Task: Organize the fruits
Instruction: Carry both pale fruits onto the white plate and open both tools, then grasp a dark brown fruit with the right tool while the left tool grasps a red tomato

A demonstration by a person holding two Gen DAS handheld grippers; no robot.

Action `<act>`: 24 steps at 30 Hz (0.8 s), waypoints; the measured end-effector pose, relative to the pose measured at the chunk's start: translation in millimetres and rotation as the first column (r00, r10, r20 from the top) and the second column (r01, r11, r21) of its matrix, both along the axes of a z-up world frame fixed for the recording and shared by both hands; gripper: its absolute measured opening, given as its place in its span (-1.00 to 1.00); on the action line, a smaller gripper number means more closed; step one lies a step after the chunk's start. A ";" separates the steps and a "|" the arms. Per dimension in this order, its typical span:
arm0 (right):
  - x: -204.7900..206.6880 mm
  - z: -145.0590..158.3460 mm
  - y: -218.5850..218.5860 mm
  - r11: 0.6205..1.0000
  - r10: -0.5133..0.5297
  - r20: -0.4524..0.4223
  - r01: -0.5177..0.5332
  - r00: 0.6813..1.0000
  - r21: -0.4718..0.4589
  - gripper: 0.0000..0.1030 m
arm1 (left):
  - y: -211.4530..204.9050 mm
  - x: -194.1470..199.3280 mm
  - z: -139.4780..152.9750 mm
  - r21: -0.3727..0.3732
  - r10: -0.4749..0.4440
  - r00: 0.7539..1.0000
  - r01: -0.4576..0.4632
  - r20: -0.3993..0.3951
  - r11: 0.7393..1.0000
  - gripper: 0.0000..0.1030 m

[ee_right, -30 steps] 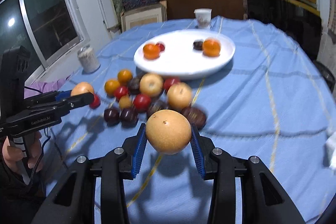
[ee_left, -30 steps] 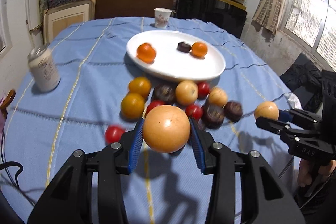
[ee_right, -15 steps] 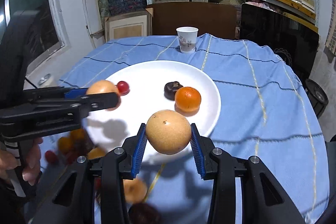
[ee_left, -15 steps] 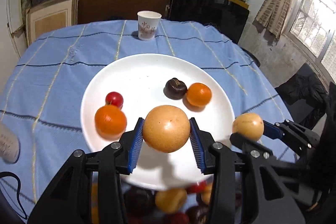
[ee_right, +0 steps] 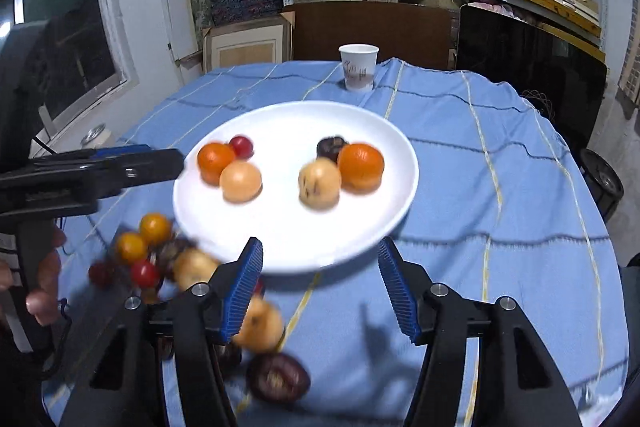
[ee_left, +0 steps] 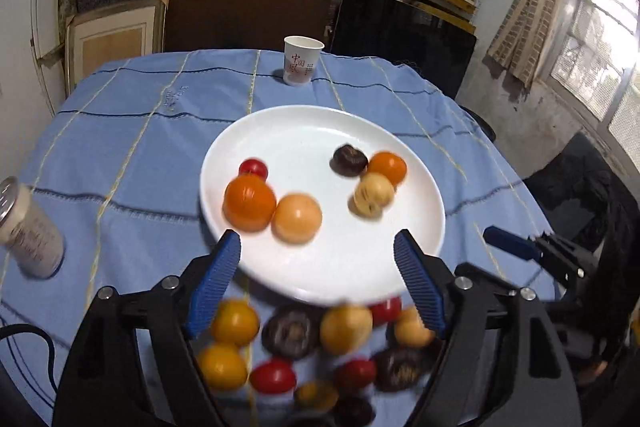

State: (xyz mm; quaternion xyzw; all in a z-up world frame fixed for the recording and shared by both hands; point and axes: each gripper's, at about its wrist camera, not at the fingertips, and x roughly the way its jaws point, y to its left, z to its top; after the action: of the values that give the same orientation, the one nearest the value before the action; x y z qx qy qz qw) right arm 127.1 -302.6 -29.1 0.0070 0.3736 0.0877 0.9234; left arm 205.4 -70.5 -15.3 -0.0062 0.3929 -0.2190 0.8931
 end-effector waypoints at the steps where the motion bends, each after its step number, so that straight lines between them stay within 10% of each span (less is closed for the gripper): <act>1: -9.2 -1.0 1.0 1.000 0.004 -0.006 -0.004 1.000 0.002 0.21 | 7.1 -18.3 -2.5 0.011 -0.013 1.000 0.013 0.008 1.000 0.62; 12: -72.8 -27.6 5.7 0.998 -0.030 -0.078 0.033 0.996 0.043 0.28 | 61.2 -100.0 -56.2 0.068 0.017 1.000 -0.016 -0.025 0.998 0.70; 24: -45.6 -56.5 37.2 0.986 -0.062 -0.128 0.040 0.990 -0.162 0.28 | 69.9 -102.6 -65.5 0.057 0.047 0.998 -0.045 -0.032 0.997 0.71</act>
State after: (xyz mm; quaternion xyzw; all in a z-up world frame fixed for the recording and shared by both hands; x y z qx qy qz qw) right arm 81.5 -265.4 -85.7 -0.0511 0.4397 0.0333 0.8961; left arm 102.8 -0.6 -80.8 0.0063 0.4132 -0.1872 0.8911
